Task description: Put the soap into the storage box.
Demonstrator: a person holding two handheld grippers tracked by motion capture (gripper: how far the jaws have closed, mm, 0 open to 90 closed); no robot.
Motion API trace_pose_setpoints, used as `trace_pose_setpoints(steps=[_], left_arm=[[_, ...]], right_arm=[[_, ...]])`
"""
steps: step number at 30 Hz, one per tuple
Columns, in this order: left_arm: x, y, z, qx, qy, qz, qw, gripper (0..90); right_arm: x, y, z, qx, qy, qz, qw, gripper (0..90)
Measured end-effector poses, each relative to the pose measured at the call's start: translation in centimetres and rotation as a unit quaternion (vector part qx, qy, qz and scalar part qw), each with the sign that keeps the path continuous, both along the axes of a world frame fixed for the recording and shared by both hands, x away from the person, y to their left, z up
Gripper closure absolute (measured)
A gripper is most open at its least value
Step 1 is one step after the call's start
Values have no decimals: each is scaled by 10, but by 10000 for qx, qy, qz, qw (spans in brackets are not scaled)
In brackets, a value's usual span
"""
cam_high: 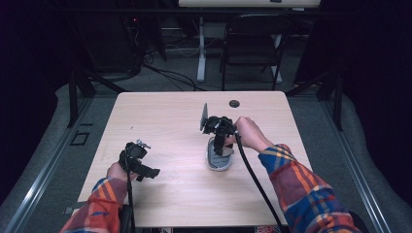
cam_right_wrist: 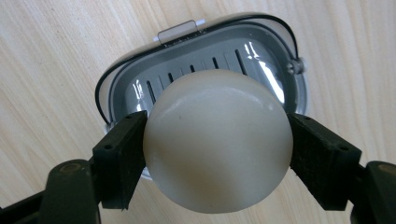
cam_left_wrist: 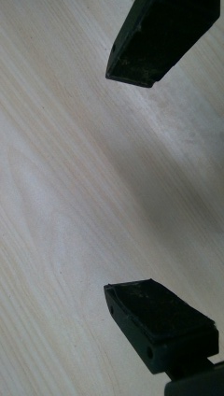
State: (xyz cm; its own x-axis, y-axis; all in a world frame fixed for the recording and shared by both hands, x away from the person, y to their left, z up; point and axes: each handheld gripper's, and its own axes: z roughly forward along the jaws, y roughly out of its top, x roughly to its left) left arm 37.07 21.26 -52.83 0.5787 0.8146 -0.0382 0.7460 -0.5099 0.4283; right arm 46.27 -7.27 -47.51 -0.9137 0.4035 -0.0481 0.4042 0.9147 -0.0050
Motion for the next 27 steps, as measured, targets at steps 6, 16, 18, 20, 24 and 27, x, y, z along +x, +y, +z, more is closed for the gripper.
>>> trace_pose_setpoints(steps=[6,16,18,20,24,27], left_arm=[[0,0,0,-11,-2,11,10000,9],[0,0,0,-17,12,6,10000,9],[0,0,0,-18,24,-4,10000,10],[0,0,-1,-16,31,-5,10000,11],[0,0,0,-21,29,-6,10000,11],[0,0,-1,-20,41,-2,10000,11]], right_arm=[[1,3,-11,15,57,8,10000,242],[3,-3,-19,122,137,-103,9998,241],[3,-3,-20,131,152,-121,9997,240],[3,-4,-21,118,173,-127,9997,240],[1,-6,-26,151,167,-161,9996,234],[1,-9,-22,236,152,-168,9995,231]])
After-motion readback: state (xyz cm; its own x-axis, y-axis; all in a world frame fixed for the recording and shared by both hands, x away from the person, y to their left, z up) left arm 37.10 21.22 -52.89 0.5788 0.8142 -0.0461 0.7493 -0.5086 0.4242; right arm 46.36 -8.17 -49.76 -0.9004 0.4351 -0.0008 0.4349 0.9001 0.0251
